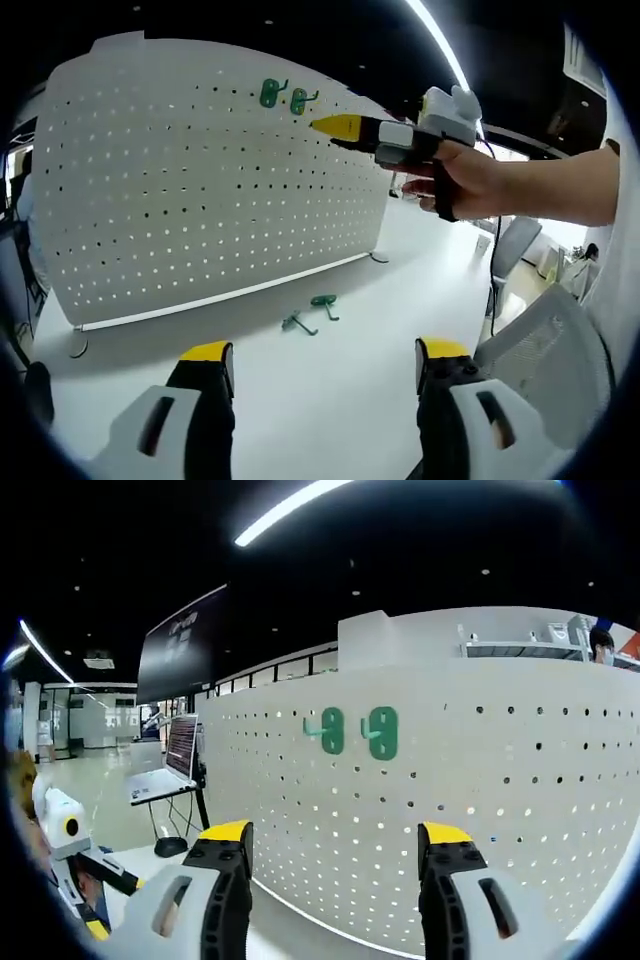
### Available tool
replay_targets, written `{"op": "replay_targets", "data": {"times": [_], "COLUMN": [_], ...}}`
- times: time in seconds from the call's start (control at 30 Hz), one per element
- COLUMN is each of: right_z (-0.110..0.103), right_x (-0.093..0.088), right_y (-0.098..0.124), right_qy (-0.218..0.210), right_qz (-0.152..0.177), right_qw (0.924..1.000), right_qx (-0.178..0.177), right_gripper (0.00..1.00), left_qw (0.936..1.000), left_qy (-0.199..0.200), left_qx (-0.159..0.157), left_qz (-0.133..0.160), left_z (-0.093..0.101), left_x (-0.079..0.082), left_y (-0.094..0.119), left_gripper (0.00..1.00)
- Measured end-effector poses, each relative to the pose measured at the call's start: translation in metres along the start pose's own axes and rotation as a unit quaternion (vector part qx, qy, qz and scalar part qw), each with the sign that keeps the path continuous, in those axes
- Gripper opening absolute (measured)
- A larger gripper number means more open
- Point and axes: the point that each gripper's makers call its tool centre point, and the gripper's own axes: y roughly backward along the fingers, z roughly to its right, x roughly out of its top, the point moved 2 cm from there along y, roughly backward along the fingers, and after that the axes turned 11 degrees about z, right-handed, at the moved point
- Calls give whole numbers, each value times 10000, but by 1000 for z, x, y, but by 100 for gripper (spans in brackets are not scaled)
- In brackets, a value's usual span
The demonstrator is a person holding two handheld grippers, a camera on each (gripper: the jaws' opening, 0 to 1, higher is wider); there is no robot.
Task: Insert the hook assembly into the mounting plate slot until the hook locks in place.
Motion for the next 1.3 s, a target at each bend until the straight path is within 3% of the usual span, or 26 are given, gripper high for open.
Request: {"op": "replay_targets", "data": {"times": [1.3], "right_z": [-4], "right_x": [-51], "right_y": [90], "right_qy": [-146], "right_qz": [-624], "right_qw": [9979], "right_qx": [65], "right_gripper": [65], "left_qw": [10000], "left_qy": [-69], "left_qx": [-47], "left_qz": [-30], "left_z": [-1], "left_x": [-1], "left_y": [4], "left_gripper": [77]}}
